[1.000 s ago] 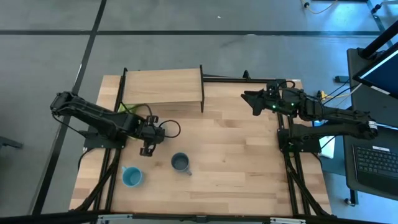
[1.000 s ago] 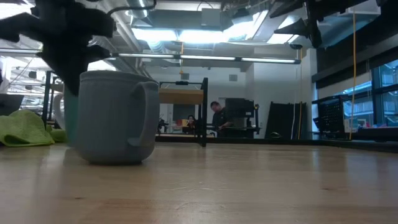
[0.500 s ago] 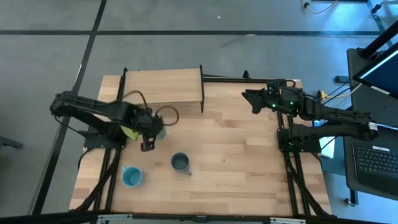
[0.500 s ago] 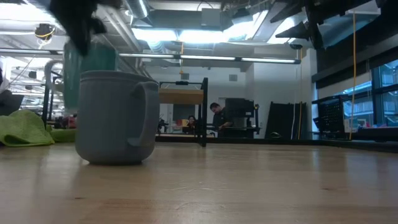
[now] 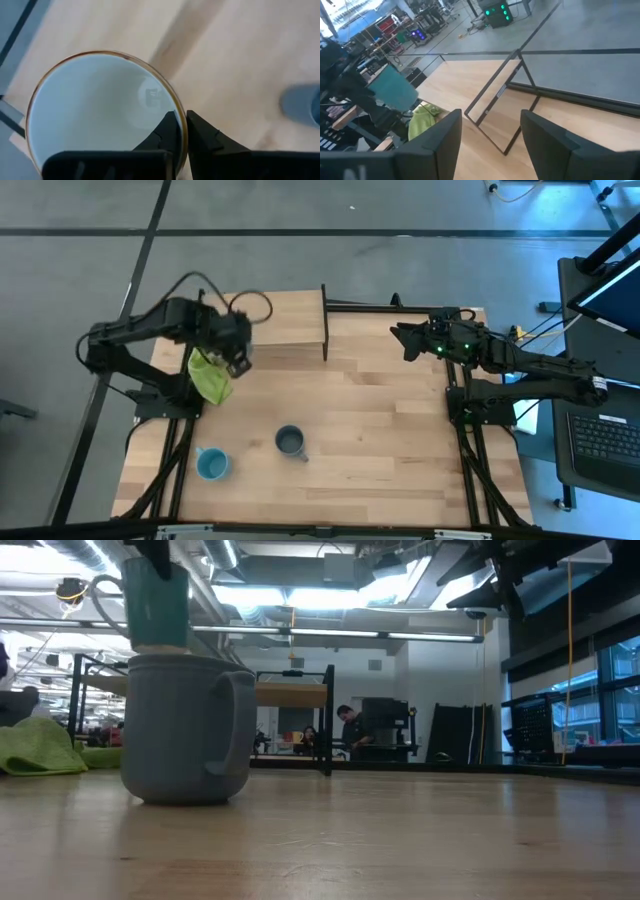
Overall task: Stack small to large cups/mugs on shelf
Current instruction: Put the green mug on the shelf
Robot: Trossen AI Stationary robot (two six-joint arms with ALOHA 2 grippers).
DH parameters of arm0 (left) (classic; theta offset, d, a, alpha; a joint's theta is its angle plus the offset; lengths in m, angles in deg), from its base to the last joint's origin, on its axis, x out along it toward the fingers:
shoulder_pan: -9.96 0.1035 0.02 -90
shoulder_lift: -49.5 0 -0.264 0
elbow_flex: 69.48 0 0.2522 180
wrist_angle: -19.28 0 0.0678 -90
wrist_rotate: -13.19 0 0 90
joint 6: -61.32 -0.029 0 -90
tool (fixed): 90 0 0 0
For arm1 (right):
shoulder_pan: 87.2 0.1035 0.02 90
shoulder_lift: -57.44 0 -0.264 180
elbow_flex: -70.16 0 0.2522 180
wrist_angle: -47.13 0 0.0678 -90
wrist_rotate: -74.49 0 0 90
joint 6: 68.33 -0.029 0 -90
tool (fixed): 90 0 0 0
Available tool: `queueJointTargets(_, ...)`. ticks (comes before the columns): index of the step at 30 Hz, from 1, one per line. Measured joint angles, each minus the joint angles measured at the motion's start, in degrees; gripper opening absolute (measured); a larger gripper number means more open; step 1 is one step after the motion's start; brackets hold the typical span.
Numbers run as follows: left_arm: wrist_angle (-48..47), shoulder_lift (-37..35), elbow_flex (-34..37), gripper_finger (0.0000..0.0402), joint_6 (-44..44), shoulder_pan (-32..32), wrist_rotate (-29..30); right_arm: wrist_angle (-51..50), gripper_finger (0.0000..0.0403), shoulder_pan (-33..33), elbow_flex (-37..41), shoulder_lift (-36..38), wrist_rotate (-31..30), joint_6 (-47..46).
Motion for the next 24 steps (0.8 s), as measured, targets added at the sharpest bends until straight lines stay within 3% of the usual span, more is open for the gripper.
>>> queueJointTargets(8, 1.14, 4.33, -8.62, 0.0016, -3.28, 12.91, -0.23, -0.46, 0.0204, 0.1, 0.0, -0.05, 0.02, -1.39)
queueJointTargets(16, 0.64, 4.18, -8.3, 0.0016, -2.46, 25.55, -4.53, -0.89, 0.0204, 0.11, 0.0, -0.05, -0.05, -1.27)
queueJointTargets(24, 0.8, 5.19, -5.92, 0.0016, -2.68, 32.95, -6.46, -0.85, 0.0204, 0.11, 0.0, -0.05, -0.48, 0.32)
